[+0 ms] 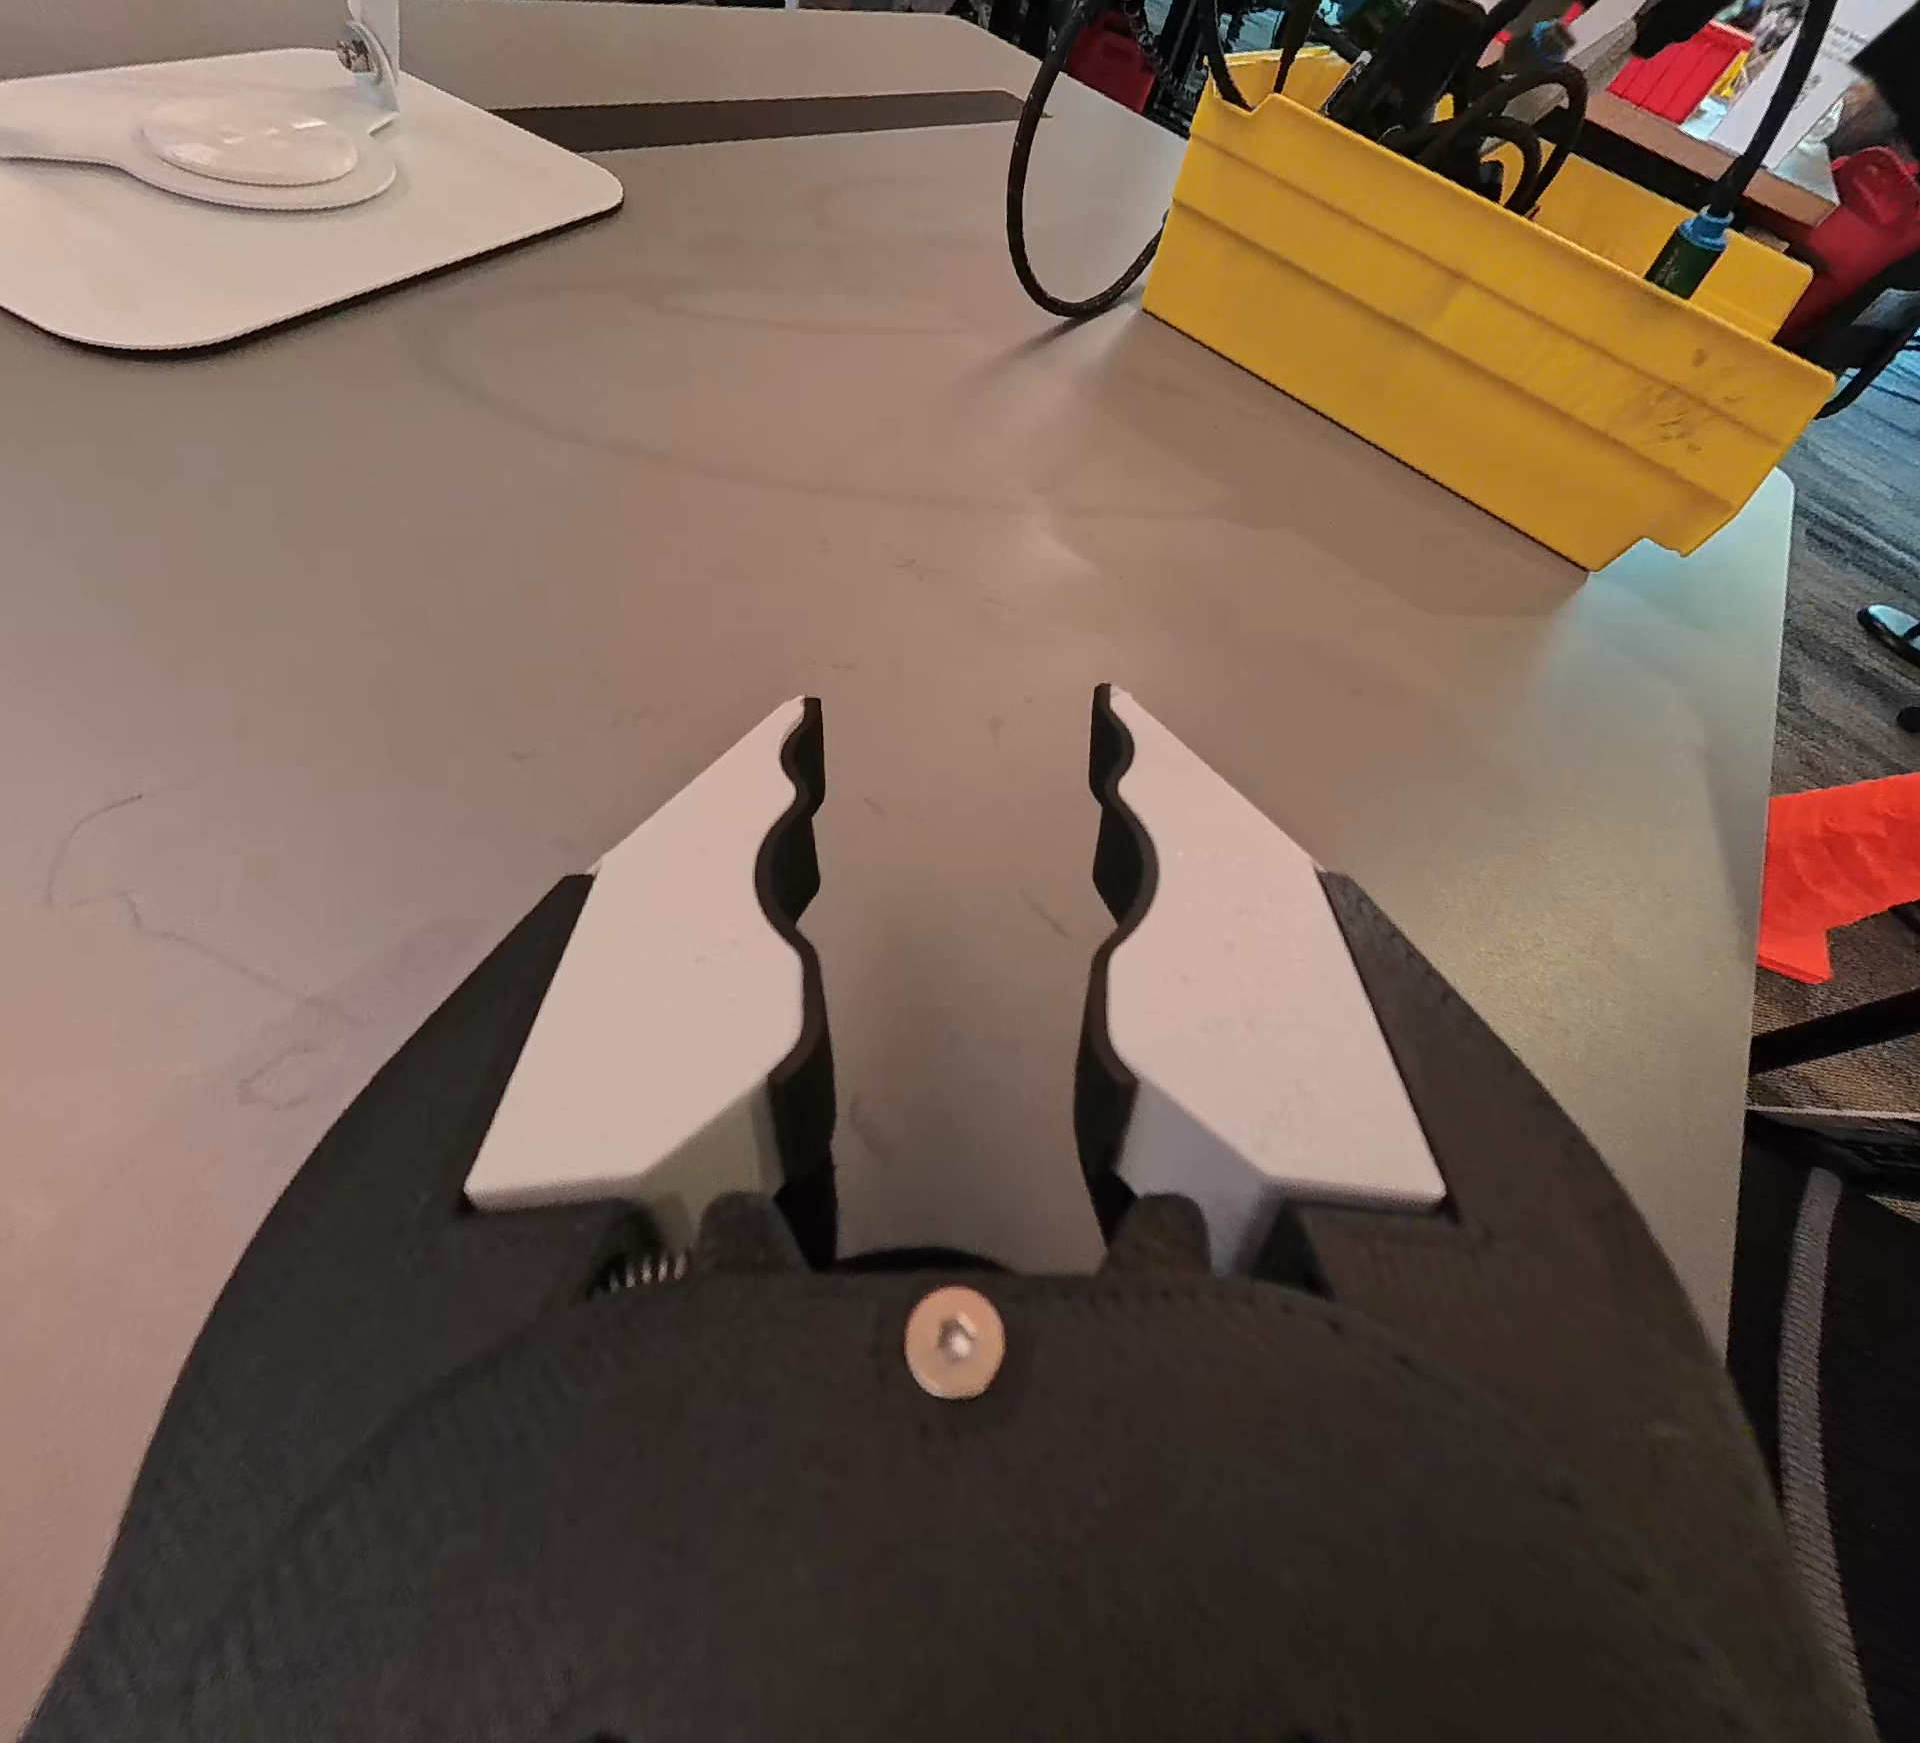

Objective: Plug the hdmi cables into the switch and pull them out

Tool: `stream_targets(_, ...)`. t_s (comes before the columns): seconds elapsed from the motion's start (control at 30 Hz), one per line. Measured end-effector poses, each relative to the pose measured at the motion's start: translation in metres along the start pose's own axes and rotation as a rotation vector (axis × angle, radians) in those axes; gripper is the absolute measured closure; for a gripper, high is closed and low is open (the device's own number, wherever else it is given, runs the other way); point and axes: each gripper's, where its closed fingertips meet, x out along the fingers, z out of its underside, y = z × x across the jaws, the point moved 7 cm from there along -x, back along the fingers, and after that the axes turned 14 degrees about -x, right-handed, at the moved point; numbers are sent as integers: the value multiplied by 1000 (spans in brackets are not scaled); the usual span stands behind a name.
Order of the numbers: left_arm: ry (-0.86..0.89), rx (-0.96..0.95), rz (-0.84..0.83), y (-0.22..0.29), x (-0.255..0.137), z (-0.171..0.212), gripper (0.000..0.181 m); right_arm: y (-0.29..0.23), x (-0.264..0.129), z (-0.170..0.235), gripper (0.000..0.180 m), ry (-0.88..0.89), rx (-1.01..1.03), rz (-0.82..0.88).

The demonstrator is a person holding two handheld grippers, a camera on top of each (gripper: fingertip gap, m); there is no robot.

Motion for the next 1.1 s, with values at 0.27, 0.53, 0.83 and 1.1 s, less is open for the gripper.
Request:
stream_targets(0.27, 1, 1, 2, 0, 0, 0, 132, -8, -17, 8, 141, -117, -3, 50)
stream_targets(0.53, 0, 2, 0, 0, 0, 0, 132, -18, -28, 12, 133, -50, 28, 74)
stream_targets(0.83, -4, 2, -4, 0, 1, 0, 132, -22, -31, 26, 121, 4, 71, 83)
stream_targets(1.1, -6, 3, -7, -1, 2, 0, 132, -18, -52, 26, 130, 78, 99, 221)
